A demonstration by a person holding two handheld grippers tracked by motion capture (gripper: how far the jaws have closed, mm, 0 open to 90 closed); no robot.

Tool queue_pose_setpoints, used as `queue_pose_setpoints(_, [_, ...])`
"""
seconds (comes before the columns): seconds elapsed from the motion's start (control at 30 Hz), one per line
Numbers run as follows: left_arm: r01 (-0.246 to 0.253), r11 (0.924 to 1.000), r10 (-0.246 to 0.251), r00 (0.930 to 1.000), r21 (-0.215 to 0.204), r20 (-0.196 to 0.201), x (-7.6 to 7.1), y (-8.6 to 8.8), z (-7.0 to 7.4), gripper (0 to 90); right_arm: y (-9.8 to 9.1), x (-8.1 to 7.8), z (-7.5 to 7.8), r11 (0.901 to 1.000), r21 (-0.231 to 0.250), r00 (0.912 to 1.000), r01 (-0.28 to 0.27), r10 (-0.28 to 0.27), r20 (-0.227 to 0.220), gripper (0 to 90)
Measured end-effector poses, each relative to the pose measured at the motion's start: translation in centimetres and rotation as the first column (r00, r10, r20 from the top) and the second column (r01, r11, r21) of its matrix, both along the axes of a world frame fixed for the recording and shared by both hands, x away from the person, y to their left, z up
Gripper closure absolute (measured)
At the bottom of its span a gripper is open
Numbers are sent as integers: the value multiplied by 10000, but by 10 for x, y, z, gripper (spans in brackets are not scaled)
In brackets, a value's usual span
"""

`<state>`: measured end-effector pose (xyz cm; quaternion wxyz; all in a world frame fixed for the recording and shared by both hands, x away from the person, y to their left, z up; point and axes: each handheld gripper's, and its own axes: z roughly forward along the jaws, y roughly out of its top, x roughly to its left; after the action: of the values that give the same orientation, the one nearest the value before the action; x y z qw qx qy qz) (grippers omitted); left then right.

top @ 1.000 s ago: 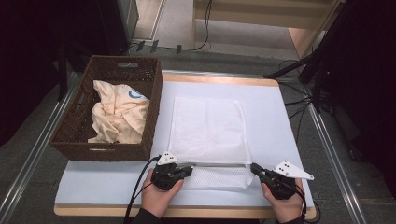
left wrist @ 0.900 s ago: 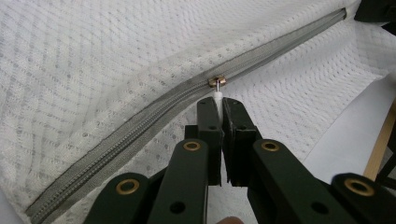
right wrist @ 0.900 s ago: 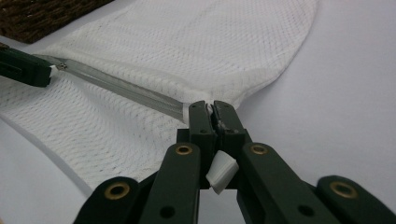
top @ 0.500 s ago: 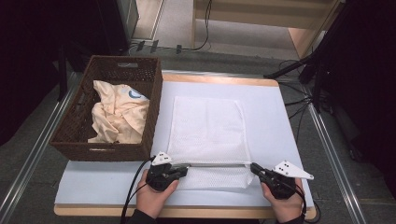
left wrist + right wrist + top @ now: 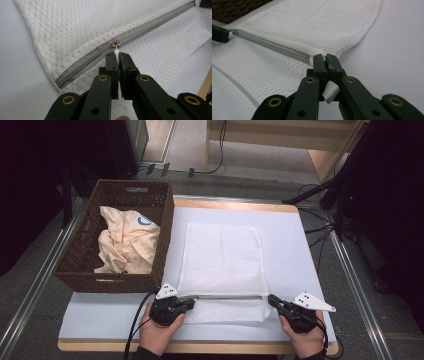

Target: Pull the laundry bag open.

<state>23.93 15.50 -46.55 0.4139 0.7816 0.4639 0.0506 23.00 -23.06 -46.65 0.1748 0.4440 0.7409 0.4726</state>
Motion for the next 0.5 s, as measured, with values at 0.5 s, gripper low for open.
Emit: queue_pose_setpoints(0.5, [-433, 9990, 432, 9990, -75, -89, -6, 26, 3, 876, -1, 1, -1, 10000, -51, 10000, 77, -78, -57, 885])
